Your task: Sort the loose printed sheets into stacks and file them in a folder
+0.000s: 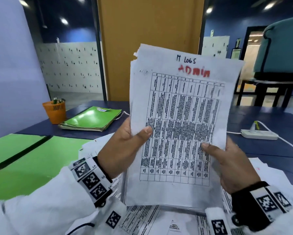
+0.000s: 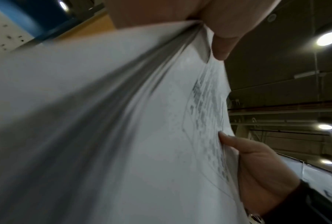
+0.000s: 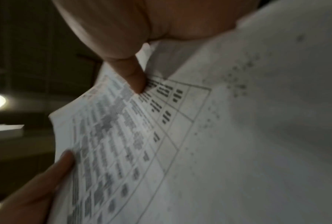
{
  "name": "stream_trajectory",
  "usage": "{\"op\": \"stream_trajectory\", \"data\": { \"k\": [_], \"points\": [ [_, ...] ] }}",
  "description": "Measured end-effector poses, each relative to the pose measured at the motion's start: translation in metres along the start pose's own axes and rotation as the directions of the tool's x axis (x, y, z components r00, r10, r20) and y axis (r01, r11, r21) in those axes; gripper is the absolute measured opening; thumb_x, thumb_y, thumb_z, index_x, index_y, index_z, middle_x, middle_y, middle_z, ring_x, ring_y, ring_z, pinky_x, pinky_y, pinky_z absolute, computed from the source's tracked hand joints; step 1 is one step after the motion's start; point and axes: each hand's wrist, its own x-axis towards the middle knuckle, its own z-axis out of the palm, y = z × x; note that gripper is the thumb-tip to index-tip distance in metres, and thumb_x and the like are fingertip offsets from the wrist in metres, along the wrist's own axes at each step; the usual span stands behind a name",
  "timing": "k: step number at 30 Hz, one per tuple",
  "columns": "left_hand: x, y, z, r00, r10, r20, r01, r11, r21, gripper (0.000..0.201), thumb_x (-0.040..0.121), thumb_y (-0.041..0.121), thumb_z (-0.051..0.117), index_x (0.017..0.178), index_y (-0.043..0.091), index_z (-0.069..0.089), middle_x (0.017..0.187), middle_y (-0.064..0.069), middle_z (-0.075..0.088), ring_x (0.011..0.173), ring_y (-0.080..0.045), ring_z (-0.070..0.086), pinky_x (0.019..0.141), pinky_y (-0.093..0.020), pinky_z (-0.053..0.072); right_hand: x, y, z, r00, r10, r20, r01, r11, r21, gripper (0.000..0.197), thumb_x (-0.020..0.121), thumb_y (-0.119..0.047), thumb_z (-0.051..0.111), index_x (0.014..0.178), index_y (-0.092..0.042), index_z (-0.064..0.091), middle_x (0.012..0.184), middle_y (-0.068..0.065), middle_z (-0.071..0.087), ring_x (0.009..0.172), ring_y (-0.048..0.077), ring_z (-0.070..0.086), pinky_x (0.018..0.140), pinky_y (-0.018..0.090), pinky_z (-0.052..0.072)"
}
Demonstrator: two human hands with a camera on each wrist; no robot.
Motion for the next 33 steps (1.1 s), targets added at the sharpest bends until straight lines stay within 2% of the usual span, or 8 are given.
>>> {"op": "stream_trajectory", "data": {
  "k": [2, 5, 8, 12, 17, 22, 27, 33],
  "points": [
    [-0.001, 0.001, 0.004, 0.994, 0.106, -0.041, -0.096, 0.975, 0.201, 0.030, 0.099, 0.030, 0.063, 0.127, 0.021, 0.059, 0.117, 0.006, 0.076, 0.107, -0.002, 0.066, 0.092, -0.017, 0.051, -0.006, -0.013, 0.006, 0.985, -0.169, -0.034, 0.156, 0.958, -0.240, 0.022, 0.094, -0.022, 0.063, 0.114, -0.027, 0.056, 0.095, -0.016, 0.068, 0.082, -0.011, 0.063, 0.069, 0.006, 0.043],
    [0.001, 0.006, 0.009, 0.961, 0.258, -0.104, -0.212, 0.920, 0.329, 0.032, 0.101, 0.041, 0.055, 0.128, 0.025, 0.061, 0.111, 0.009, 0.073, 0.097, 0.001, 0.063, 0.086, -0.012, 0.048, -0.014, -0.031, 0.017, 0.939, -0.340, -0.052, 0.310, 0.902, -0.302, 0.018, 0.096, -0.023, 0.060, 0.102, -0.036, 0.050, 0.092, -0.020, 0.065, 0.082, -0.010, 0.061, 0.063, 0.005, 0.041],
    [0.002, 0.011, 0.008, 0.933, 0.290, -0.214, -0.223, 0.931, 0.290, 0.027, 0.100, 0.040, 0.054, 0.124, 0.029, 0.060, 0.109, 0.013, 0.072, 0.098, 0.004, 0.065, 0.085, -0.007, 0.046, -0.015, -0.034, 0.023, 0.934, -0.344, -0.092, 0.303, 0.904, -0.303, 0.019, 0.094, -0.024, 0.062, 0.102, -0.034, 0.047, 0.091, -0.021, 0.065, 0.081, -0.011, 0.060, 0.064, 0.007, 0.040],
    [-0.006, -0.005, -0.007, 0.932, 0.129, -0.339, -0.038, 0.964, 0.263, 0.044, 0.087, 0.046, 0.061, 0.122, 0.020, 0.057, 0.102, 0.010, 0.072, 0.083, 0.009, 0.065, 0.076, -0.012, 0.049, -0.017, -0.022, 0.019, 0.989, -0.144, 0.019, 0.139, 0.907, -0.398, 0.028, 0.091, -0.025, 0.067, 0.109, -0.030, 0.047, 0.091, -0.018, 0.066, 0.079, -0.005, 0.061, 0.063, 0.016, 0.042],
    [-0.014, -0.026, -0.017, 0.894, 0.006, -0.447, 0.067, 0.987, 0.147, 0.022, 0.102, 0.015, 0.060, 0.123, 0.019, 0.059, 0.115, -0.002, 0.075, 0.107, -0.019, 0.070, 0.100, -0.044, 0.053, -0.015, -0.018, 0.023, 0.993, -0.086, 0.078, 0.113, 0.880, -0.461, 0.040, 0.088, -0.001, 0.052, 0.111, -0.032, 0.043, 0.094, -0.013, 0.068, 0.083, 0.006, 0.064, 0.068, 0.026, 0.046],
    [-0.024, -0.045, -0.015, 0.882, -0.331, -0.334, 0.304, 0.944, -0.132, 0.037, 0.088, 0.038, 0.072, 0.121, 0.024, 0.068, 0.119, -0.005, 0.076, 0.116, -0.030, 0.069, 0.108, -0.059, 0.047, -0.015, -0.010, 0.028, 0.993, 0.107, 0.044, -0.085, 0.935, -0.344, 0.028, 0.086, 0.002, 0.051, 0.101, -0.021, 0.044, 0.089, 0.002, 0.059, 0.075, 0.017, 0.056, 0.066, 0.031, 0.043],
    [-0.026, -0.049, -0.015, 0.833, -0.483, -0.270, 0.435, 0.873, -0.221, 0.027, 0.100, 0.007, 0.057, 0.125, 0.010, 0.065, 0.112, -0.012, 0.078, 0.110, -0.034, 0.071, 0.102, -0.057, 0.052, -0.015, -0.004, 0.035, 0.992, 0.127, -0.017, -0.126, 0.950, -0.287, 0.031, 0.085, 0.007, 0.048, 0.100, -0.021, 0.052, 0.086, 0.006, 0.064, 0.068, 0.020, 0.056, 0.057, 0.029, 0.041],
    [-0.022, -0.035, -0.034, 0.854, -0.473, -0.217, 0.441, 0.879, -0.178, 0.033, 0.092, -0.006, 0.057, 0.121, 0.002, 0.069, 0.117, -0.020, 0.075, 0.113, -0.047, 0.067, 0.105, -0.064, 0.047, -0.016, -0.001, 0.034, 0.992, 0.102, -0.068, -0.115, 0.969, -0.221, 0.034, 0.082, 0.005, 0.054, 0.098, -0.025, 0.061, 0.093, 0.000, 0.073, 0.093, 0.025, 0.067, 0.087, 0.043, 0.052]
  ]
}}
